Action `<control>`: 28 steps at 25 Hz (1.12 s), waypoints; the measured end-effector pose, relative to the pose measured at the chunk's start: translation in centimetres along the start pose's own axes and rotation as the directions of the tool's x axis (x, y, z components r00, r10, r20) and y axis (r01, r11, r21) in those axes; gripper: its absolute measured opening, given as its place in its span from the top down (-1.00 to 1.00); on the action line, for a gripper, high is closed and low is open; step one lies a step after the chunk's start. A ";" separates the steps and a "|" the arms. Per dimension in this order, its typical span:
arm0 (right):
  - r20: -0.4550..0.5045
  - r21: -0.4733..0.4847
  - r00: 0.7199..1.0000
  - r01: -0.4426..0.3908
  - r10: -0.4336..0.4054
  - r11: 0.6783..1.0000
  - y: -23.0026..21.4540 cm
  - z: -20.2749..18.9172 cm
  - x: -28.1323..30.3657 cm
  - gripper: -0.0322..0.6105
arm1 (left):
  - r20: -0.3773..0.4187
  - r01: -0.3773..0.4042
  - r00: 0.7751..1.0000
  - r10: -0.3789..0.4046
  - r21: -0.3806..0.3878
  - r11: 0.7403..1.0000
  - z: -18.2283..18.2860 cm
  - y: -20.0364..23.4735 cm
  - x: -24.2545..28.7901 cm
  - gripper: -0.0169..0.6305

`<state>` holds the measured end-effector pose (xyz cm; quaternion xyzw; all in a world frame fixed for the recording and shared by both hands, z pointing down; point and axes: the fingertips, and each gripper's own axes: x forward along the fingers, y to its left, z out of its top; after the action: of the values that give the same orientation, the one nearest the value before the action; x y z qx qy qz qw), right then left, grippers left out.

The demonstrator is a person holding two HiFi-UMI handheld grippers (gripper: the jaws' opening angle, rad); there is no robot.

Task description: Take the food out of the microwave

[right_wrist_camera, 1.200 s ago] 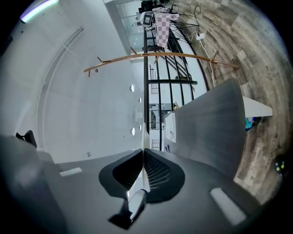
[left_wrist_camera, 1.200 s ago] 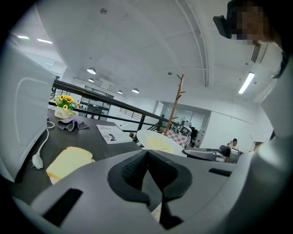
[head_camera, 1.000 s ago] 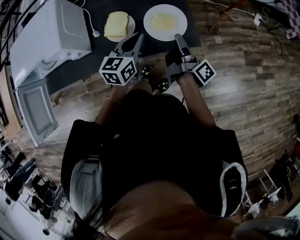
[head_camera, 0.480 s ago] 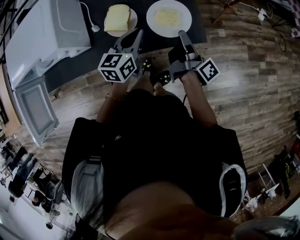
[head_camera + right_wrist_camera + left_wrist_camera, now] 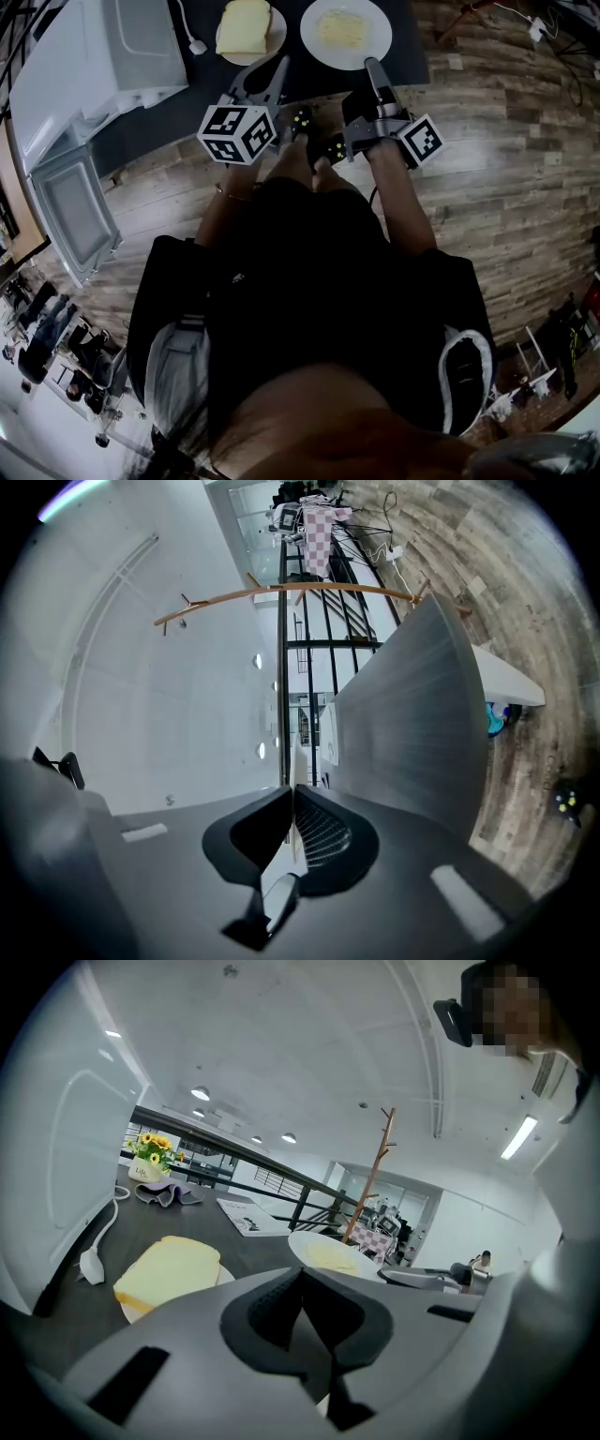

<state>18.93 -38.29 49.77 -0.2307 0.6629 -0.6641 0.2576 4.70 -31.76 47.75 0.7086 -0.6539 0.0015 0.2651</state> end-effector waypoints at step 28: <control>0.019 0.043 0.995 0.096 -0.097 0.994 -4.1 -0.7 2.2 0.88 | -0.033 0.002 0.999 -0.003 -0.024 1.000 -0.8 2.9 1.4 0.93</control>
<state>16.68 -39.25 53.78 -0.2641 0.6340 -0.6871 0.2371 2.45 -32.74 50.00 0.7060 -0.6486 0.0048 0.2843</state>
